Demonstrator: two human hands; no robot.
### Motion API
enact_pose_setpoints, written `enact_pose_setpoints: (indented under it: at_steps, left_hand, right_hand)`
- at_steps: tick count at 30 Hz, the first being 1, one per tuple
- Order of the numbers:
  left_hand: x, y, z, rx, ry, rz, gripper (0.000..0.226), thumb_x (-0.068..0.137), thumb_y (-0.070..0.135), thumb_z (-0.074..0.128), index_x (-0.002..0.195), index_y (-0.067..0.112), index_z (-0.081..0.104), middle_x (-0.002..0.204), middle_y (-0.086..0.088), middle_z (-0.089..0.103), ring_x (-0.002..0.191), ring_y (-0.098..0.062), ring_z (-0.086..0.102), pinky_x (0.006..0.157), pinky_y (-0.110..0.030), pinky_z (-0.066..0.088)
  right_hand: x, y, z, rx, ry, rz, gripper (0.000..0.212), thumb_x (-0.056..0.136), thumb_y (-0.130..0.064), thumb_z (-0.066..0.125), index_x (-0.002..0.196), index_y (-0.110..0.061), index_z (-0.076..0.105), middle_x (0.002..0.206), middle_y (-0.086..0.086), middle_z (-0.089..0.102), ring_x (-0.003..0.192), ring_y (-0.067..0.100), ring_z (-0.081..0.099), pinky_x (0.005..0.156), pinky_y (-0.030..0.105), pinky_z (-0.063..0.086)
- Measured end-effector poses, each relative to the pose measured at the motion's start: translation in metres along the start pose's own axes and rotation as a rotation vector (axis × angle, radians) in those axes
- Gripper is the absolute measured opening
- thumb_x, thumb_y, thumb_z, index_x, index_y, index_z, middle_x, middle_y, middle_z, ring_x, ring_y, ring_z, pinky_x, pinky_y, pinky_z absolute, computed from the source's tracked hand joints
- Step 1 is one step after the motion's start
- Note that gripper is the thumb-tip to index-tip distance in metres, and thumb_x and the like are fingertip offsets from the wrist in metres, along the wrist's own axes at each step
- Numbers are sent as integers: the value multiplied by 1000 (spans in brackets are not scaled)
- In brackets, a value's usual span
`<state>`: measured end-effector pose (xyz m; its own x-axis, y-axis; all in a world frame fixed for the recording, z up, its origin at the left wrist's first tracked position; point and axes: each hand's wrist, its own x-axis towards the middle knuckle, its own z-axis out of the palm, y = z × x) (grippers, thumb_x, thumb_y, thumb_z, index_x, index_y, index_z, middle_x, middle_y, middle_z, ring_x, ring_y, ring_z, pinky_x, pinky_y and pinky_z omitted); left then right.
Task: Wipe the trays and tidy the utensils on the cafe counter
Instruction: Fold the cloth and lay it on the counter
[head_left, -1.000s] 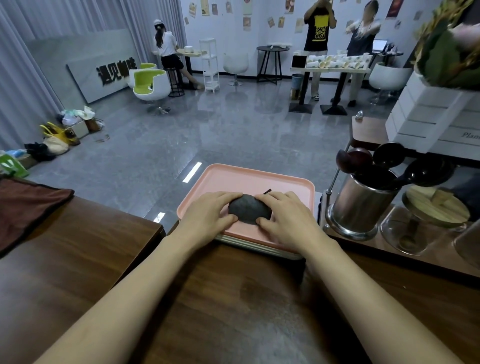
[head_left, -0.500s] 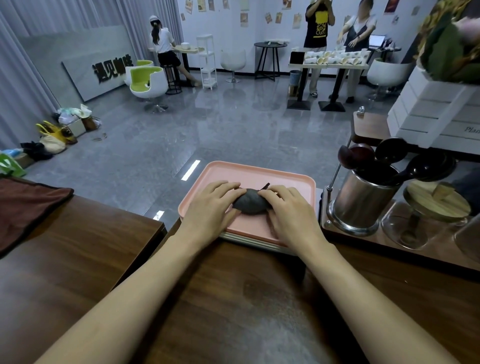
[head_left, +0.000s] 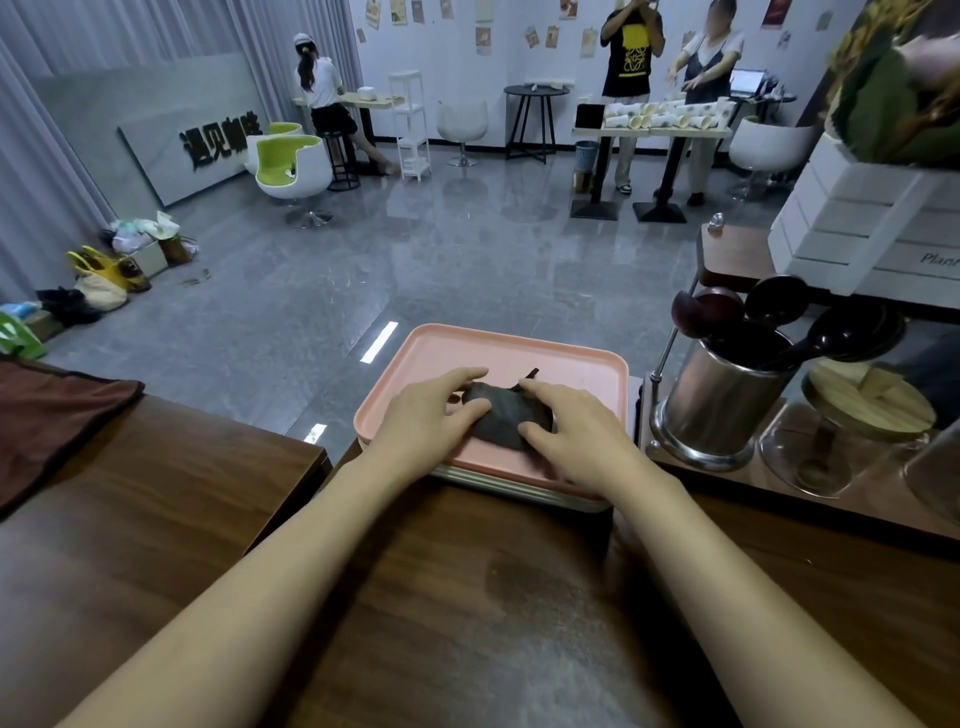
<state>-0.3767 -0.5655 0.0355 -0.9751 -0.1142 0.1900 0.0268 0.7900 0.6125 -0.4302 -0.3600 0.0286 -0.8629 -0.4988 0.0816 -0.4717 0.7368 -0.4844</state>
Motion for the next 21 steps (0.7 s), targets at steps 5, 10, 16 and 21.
enact_pose_setpoints:
  at_steps: [5, 10, 16, 21]
  left_hand:
    - [8, -1, 1, -74, -19, -227, 41, 79, 62, 64, 111, 37, 70, 111, 8, 74, 97, -22, 69, 94, -44, 54]
    - [17, -3, 0, -302, -2, -279, 14, 73, 45, 63, 82, 34, 60, 79, 3, 64, 75, -25, 62, 73, -43, 53]
    - [9, -2, -1, -31, 15, -99, 37, 93, 23, 60, 126, 39, 56, 113, 11, 62, 89, -16, 64, 81, -38, 53]
    - [-2, -9, 5, 95, 17, -5, 35, 99, 29, 57, 133, 30, 63, 120, 2, 64, 104, -20, 61, 93, -39, 48]
  right_hand:
    - [7, -1, -7, 146, -46, 80, 55, 95, -43, 60, 147, -25, 50, 144, -4, 57, 128, 22, 53, 107, 39, 42]
    - [13, -13, -4, 208, 1, 124, 23, 91, -41, 64, 108, -26, 69, 104, -4, 71, 99, 23, 61, 84, 38, 49]
    - [13, -21, 0, 8, 4, 91, 38, 94, -47, 61, 126, -26, 61, 119, 1, 62, 108, 26, 58, 82, 38, 46]
    - [-3, -19, 5, -100, 61, -98, 51, 95, -48, 57, 144, -33, 51, 142, -6, 53, 125, 25, 48, 104, 41, 42]
